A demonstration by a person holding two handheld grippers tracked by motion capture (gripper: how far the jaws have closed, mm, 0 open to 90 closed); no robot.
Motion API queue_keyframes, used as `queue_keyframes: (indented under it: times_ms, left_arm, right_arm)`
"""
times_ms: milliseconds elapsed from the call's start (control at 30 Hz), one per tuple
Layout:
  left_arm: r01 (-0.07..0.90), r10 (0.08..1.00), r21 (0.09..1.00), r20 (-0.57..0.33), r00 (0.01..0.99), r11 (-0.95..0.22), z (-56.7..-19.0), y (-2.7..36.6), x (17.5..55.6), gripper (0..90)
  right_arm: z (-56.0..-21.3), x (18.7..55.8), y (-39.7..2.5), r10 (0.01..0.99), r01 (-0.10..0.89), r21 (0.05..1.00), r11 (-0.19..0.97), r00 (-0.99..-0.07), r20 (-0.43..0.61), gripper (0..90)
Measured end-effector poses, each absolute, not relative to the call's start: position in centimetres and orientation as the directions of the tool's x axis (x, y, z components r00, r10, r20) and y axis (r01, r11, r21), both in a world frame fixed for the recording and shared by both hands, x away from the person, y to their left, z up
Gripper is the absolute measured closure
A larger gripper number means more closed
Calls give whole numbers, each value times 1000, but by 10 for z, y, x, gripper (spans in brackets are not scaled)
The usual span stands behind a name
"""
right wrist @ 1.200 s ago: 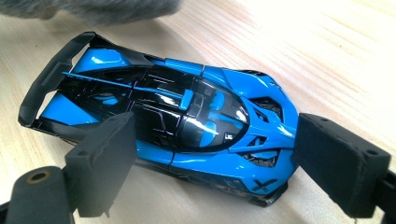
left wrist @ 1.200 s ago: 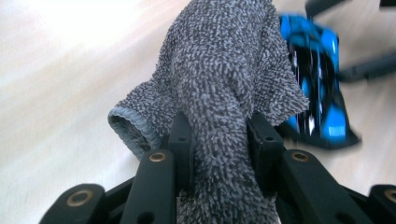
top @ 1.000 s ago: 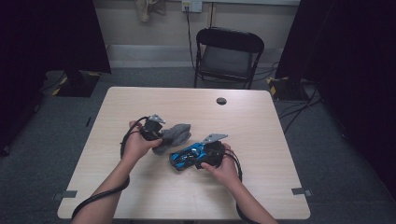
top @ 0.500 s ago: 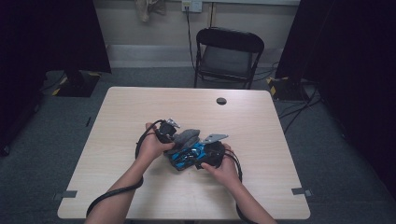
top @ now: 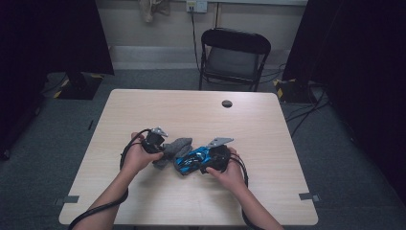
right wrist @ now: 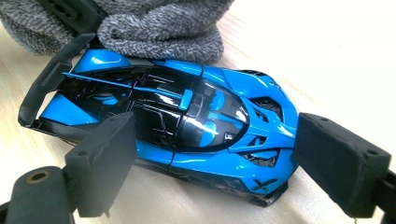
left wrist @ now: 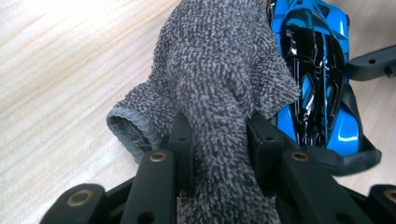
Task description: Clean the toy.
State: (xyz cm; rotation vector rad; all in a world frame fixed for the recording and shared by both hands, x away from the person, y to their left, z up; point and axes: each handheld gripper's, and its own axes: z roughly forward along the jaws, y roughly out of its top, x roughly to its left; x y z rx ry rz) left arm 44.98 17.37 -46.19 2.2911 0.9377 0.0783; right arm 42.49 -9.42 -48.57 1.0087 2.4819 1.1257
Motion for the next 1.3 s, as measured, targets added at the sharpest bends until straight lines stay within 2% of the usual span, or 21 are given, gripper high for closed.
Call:
queue_keyframes:
  times_ms: [367, 500, 833, 1100, 1300]
  left_arm:
    - [603, 652, 601, -172, 738, -524, -450, 179, 451, 681]
    - [592, 665, 634, -158, 730, -498, -446, 165, 460, 677]
    - [578, 663, 630, -131, 737, -519, -456, 118, 481, 677]
    - [602, 683, 620, -141, 717, -504, -464, 108, 491, 676]
    - [592, 664, 607, -137, 735, -530, -466, 109, 487, 677]
  right_arm:
    - [-486, 425, -94, 675, 494, 734, 466, -735, 66, 129]
    - [-486, 424, -94, 677, 495, 735, 463, -733, 67, 130]
    - [-486, 424, -95, 677, 495, 737, 460, -733, 69, 129]
    - [-486, 424, -95, 678, 495, 738, 459, -732, 69, 130]
    - [-486, 424, -95, 678, 495, 738, 459, -732, 69, 130]
